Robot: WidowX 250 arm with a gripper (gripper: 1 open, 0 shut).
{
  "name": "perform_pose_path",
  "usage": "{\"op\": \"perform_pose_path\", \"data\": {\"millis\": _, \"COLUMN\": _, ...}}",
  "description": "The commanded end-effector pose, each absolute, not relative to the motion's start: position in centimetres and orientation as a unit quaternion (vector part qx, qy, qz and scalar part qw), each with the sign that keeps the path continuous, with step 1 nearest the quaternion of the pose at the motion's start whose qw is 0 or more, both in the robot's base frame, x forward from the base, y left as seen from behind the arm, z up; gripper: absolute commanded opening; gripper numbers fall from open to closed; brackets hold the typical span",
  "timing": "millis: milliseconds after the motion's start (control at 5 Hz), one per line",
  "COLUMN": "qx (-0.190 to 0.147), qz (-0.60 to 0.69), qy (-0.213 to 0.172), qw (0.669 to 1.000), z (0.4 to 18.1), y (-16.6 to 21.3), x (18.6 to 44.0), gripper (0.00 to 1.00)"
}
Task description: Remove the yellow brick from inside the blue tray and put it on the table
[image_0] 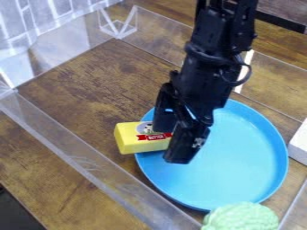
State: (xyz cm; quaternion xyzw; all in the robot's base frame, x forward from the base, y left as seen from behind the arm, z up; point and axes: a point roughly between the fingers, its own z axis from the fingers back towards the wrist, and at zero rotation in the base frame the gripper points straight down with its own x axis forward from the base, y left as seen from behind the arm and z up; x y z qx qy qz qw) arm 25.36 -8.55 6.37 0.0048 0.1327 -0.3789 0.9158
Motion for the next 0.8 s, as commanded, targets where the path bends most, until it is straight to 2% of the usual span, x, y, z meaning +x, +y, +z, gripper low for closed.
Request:
{"op": "perform_pose_path", "data": {"millis": 0, "qx": 0.003, "qz": -0.360, "qy": 0.104, "qw": 0.927, "z": 7.5, "y": -7.9, "x": 25.8, "gripper": 1.00}}
{"op": "perform_pose_path", "data": {"millis": 600, "qx": 0.006, "qz": -0.301, "qy": 0.085, "qw": 0.950, "z": 7.3, "y": -6.0, "x": 25.8, "gripper": 1.00}}
